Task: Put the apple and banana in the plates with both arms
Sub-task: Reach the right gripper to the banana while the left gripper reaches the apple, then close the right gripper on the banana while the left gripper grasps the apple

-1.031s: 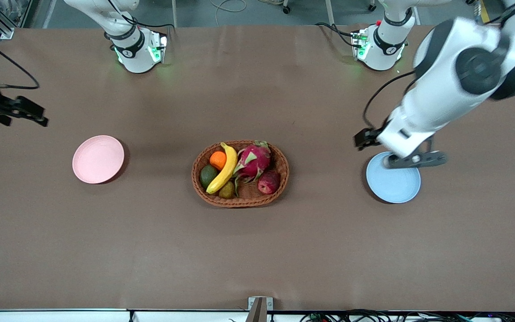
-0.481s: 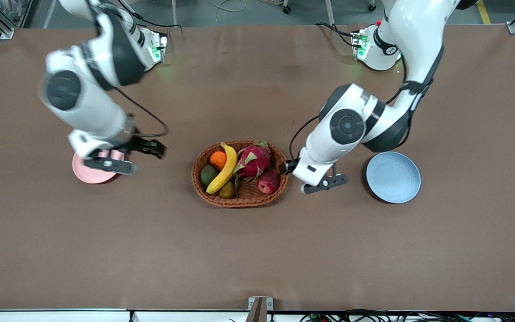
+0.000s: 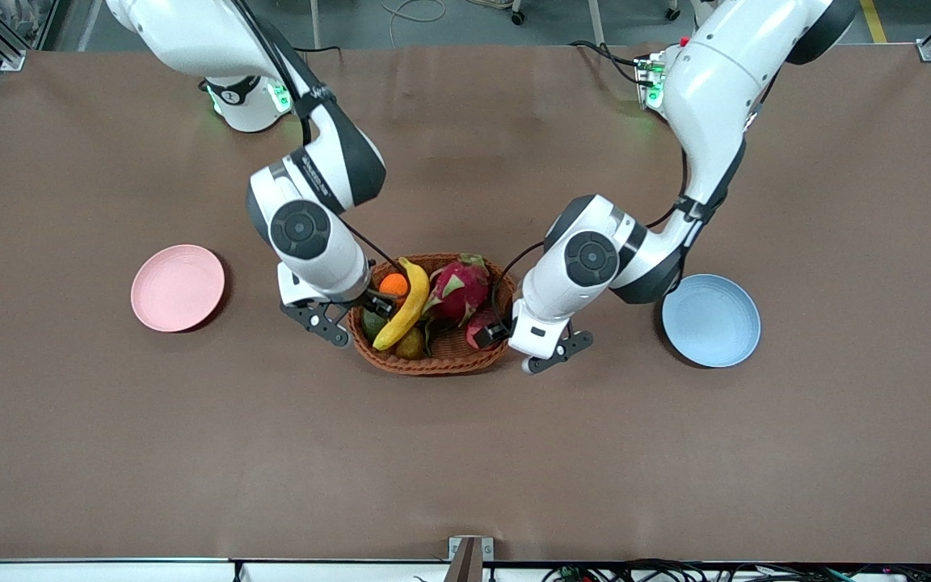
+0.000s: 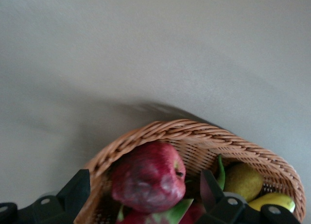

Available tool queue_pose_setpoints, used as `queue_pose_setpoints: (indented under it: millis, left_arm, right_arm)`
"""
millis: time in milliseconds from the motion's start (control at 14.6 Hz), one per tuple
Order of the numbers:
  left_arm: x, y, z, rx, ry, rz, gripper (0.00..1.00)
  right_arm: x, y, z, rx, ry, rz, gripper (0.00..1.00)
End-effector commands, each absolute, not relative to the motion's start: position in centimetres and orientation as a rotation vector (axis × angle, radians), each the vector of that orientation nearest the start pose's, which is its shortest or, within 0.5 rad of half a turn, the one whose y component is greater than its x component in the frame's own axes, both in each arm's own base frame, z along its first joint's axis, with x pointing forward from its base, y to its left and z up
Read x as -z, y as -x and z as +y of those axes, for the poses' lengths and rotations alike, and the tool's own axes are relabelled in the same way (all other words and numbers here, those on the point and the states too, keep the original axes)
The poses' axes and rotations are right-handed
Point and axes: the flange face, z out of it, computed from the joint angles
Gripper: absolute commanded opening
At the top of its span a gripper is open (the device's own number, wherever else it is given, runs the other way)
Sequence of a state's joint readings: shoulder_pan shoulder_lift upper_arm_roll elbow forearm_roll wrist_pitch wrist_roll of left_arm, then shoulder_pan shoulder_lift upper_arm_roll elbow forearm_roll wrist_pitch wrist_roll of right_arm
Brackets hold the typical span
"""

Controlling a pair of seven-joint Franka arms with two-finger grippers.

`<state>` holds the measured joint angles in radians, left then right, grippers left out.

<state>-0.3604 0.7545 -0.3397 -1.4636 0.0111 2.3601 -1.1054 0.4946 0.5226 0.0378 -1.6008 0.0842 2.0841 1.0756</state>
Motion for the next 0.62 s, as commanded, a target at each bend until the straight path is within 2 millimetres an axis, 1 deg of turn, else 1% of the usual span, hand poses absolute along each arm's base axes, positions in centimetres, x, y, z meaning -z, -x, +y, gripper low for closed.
queue_pose_setpoints:
  millis: [0,137,206,344,481,550]
  left_arm:
    - [-25.9,-58.9,-45.8,-0.072,3.268,-0.94,1.0]
    - [-25.4,-58.1,-46.5,-0.078,3.255,-0.944,1.0]
    - [-24.5,-58.0,-46.5,-0.093,3.239,-0.968,1.0]
    - [-23.2,-57.5,-47.1,-0.115,3.206,-1.012,1.0]
    - [-22.8,-57.4,-46.9,-0.118,3.185,-1.052,1.0]
    - [-22.5,-57.4,-46.9,-0.124,3.172,-1.074,1.0]
  right_arm:
    - [-31.4,-60.6,35.6,-0.155,2.879,0.975,0.59]
    - [-29.8,-60.2,36.9,-0.145,2.878,0.959,0.59]
    - [-29.0,-59.9,37.3,-0.154,2.887,0.953,0.59]
    - [-28.3,-59.7,37.6,-0.163,2.895,0.948,0.59]
    - [-27.6,-58.9,38.7,-0.172,2.912,0.921,0.59]
    - [-27.2,-58.8,38.8,-0.181,2.918,0.921,0.59]
